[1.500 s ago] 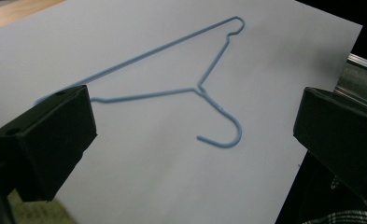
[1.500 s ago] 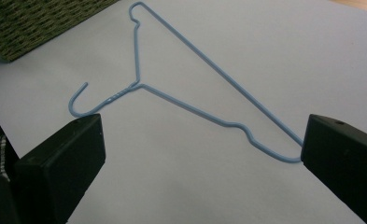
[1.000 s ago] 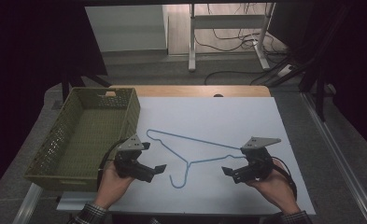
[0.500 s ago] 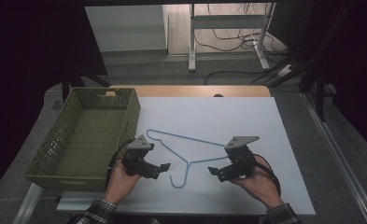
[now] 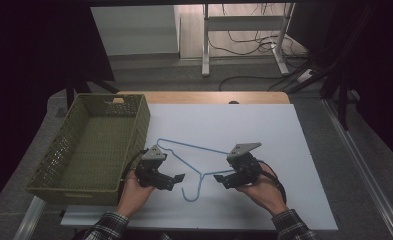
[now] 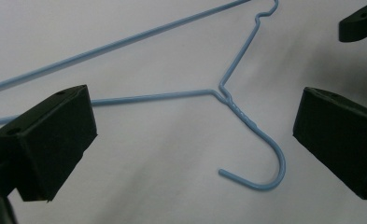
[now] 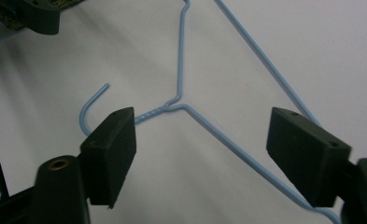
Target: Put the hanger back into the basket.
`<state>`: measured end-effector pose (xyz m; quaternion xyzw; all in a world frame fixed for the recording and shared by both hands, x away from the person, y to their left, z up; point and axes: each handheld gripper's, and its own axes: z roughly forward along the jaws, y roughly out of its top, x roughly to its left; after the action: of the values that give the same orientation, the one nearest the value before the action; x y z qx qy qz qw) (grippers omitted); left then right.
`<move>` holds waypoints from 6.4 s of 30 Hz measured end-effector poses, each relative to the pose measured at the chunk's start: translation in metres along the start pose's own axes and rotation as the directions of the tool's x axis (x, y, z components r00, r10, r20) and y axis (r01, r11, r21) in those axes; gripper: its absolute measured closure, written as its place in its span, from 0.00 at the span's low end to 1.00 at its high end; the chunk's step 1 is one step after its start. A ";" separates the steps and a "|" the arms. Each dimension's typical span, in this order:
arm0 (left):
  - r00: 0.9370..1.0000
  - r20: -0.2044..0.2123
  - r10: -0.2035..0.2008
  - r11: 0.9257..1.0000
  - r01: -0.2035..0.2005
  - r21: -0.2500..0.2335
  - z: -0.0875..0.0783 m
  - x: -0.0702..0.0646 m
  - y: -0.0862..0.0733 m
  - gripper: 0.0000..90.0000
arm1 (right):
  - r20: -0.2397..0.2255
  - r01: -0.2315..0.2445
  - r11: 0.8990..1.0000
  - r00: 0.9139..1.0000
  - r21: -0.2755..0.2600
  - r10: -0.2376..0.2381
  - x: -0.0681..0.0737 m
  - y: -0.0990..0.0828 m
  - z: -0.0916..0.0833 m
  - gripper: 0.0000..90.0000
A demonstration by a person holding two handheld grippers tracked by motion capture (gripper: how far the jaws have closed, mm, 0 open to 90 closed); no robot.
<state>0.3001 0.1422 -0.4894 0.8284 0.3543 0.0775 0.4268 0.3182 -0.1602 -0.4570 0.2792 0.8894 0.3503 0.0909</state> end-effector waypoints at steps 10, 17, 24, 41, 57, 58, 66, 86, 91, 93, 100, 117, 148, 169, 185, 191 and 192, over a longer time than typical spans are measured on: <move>1.000 0.002 -0.005 1.000 0.005 0.017 0.011 0.001 -0.002 0.00 | -0.041 0.094 0.991 0.995 0.098 -0.091 -0.011 0.005 0.026 0.51; 1.000 0.000 0.001 1.000 -0.001 0.028 0.011 0.003 -0.003 0.00 | -0.089 0.201 0.963 0.978 0.180 -0.188 -0.029 0.010 0.047 0.62; 1.000 0.000 0.002 0.999 -0.002 0.039 0.013 0.004 -0.004 0.00 | -0.144 0.274 0.935 0.958 0.226 -0.246 -0.038 0.014 0.064 0.62; 1.000 -0.001 0.004 0.999 -0.004 0.046 0.014 0.005 -0.005 0.00 | -0.268 0.389 0.887 0.908 0.250 -0.322 -0.043 0.015 0.077 0.90; 1.000 -0.009 -0.003 1.000 0.003 0.007 0.002 -0.001 -0.002 0.00 | -0.240 0.348 0.917 0.923 0.196 -0.299 -0.042 0.017 0.067 0.96; 1.000 -0.007 -0.004 1.000 0.004 0.008 0.001 -0.002 -0.002 0.00 | -0.240 0.343 0.920 0.925 0.193 -0.295 -0.043 0.017 0.066 0.96; 1.000 0.018 -0.020 0.999 0.020 0.028 -0.003 -0.007 -0.005 0.00 | -0.236 0.297 0.943 0.937 0.153 -0.257 -0.046 0.019 0.057 0.96; 0.999 -0.004 -0.037 0.990 0.037 0.140 -0.003 -0.013 -0.013 0.23 | -0.225 0.247 0.962 0.950 0.112 -0.218 -0.048 0.021 0.046 0.96; 0.996 0.010 -0.091 0.973 0.087 0.213 0.002 -0.014 -0.016 0.75 | -0.223 0.242 0.964 0.951 0.105 -0.215 -0.048 0.022 0.044 0.96; 0.993 0.026 -0.111 0.964 0.102 0.246 0.006 -0.013 -0.017 0.87 | -0.221 0.239 0.966 0.952 0.102 -0.212 -0.049 0.022 0.044 0.96; 0.990 0.028 -0.138 0.961 0.127 0.244 0.018 -0.009 -0.016 0.93 | -0.224 0.232 0.968 0.953 0.098 -0.206 -0.049 0.022 0.044 0.96; 0.991 0.060 -0.116 0.982 0.105 0.158 0.015 -0.010 -0.009 0.88 | -0.155 0.224 0.956 0.968 0.189 -0.196 -0.040 0.024 0.056 0.71; 0.991 0.126 0.043 0.986 -0.022 -0.164 0.002 -0.019 0.032 0.59 | -0.160 0.158 0.984 0.977 0.087 -0.143 -0.018 0.050 0.027 0.96; 0.987 -0.101 0.126 0.987 -0.136 -0.091 0.002 -0.042 0.069 0.95 | -0.031 0.151 0.986 0.988 0.077 -0.149 -0.001 0.058 0.014 0.77; 0.992 0.043 0.116 0.990 -0.112 -0.084 -0.013 -0.029 0.083 0.61 | -0.030 0.146 0.987 0.989 0.064 -0.144 0.000 0.054 -0.010 0.97; 0.981 0.103 0.166 0.985 -0.168 0.021 -0.023 -0.021 0.084 0.45 | -0.085 0.144 0.989 0.987 0.042 -0.140 -0.006 0.052 -0.030 0.97; 0.977 0.119 0.175 0.983 -0.180 0.037 -0.025 -0.020 0.084 0.44 | -0.092 0.145 0.989 0.986 0.043 -0.140 -0.006 0.051 -0.033 0.97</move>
<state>0.3187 0.1129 -0.4065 0.8697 0.2554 0.0588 0.4182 0.3340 -0.1518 -0.3986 0.2012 0.9188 0.3326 0.0691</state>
